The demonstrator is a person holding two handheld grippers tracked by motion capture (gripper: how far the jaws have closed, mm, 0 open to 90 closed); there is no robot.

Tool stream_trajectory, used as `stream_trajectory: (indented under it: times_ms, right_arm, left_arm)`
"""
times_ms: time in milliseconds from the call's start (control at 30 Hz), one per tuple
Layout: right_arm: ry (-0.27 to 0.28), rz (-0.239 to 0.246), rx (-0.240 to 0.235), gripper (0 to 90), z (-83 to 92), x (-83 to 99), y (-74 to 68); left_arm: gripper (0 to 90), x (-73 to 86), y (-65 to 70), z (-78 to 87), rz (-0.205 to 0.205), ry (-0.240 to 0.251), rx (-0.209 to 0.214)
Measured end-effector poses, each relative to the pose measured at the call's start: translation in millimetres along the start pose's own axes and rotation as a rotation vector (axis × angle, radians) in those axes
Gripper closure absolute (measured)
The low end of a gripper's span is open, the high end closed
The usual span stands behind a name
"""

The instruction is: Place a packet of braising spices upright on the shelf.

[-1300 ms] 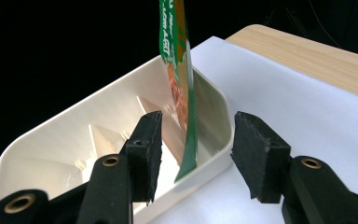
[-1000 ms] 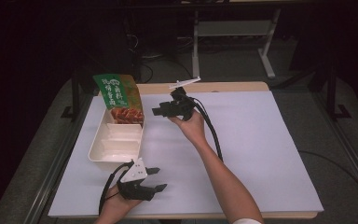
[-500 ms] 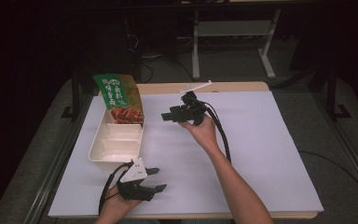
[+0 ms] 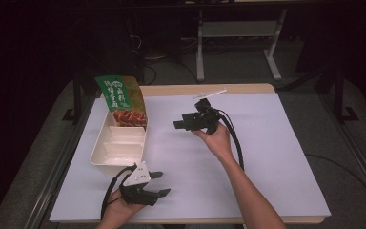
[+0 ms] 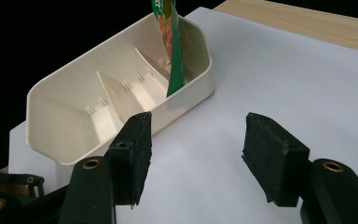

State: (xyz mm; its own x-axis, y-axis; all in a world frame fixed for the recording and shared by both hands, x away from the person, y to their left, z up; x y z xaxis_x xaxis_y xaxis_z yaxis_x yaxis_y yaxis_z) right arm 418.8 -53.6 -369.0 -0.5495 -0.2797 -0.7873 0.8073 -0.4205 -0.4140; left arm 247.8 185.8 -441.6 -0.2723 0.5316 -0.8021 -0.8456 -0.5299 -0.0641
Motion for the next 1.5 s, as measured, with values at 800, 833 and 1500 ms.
stream_trajectory:
  times_ms: [800,833,1500]
  right_arm:
    - [0.002,-0.033,0.011,36.5,35.3,29.2,-3.5]
    - [0.003,-0.034,0.013,36.1,37.0,30.9,-3.8]
    - [-0.003,-0.054,0.031,33.4,69.3,74.2,-10.4]
  left_arm:
    - [36.0,-0.1,0.2,1.5,0.004,-0.003,-0.009]
    - [35.9,0.0,0.1,1.6,0.010,-0.002,-0.009]
    - [32.0,0.9,-1.1,3.9,0.043,-0.002,-0.019]
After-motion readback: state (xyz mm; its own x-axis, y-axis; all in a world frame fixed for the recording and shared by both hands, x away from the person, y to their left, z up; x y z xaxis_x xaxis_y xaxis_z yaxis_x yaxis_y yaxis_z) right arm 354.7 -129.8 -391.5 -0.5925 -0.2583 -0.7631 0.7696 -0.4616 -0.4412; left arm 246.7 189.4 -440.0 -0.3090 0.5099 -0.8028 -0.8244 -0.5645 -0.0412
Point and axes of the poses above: each handheld gripper's, and its own axes: z roughly backward along the jaws, x roughly out of its underside, y roughly to its right, the point moved 1 cm from there along -z, roughly forward along the jaws, and after that the axes turned 7 degrees about -x, right-handed, at the moved point
